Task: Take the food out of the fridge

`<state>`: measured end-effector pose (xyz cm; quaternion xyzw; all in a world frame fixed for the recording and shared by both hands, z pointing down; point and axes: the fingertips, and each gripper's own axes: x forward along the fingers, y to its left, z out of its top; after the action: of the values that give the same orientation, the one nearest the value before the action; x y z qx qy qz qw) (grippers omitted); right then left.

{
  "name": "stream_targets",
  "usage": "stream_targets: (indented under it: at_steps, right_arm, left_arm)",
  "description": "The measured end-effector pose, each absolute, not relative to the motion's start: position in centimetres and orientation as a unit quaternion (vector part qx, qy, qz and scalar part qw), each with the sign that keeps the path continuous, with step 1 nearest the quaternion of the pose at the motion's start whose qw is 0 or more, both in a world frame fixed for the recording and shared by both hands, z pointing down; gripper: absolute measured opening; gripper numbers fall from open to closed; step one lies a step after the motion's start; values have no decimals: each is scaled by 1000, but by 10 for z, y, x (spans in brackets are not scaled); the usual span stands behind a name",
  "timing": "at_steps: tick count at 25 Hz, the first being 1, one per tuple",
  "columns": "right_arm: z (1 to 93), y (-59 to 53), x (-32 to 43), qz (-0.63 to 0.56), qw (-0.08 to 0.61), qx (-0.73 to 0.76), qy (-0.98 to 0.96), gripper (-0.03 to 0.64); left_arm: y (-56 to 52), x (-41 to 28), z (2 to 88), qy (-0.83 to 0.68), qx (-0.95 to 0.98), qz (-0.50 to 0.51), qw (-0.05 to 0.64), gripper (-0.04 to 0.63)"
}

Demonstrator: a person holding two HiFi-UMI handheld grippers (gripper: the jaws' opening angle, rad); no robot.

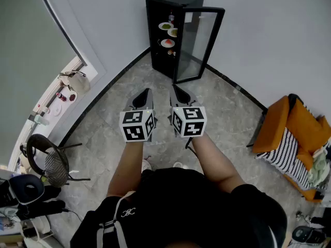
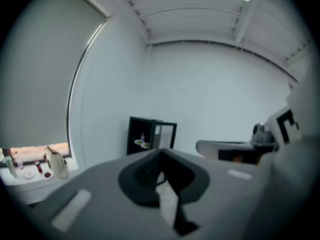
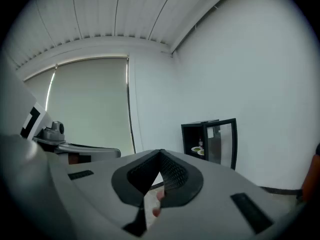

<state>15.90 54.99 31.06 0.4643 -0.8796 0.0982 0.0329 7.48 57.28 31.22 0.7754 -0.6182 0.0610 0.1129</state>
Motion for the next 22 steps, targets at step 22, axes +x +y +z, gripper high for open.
stream_targets:
  at_steps: [22]
  right_arm:
    - [324, 508, 75, 109, 41, 503, -856, -6]
  left_arm:
    - [528, -5, 328, -570, 810, 73, 117, -5]
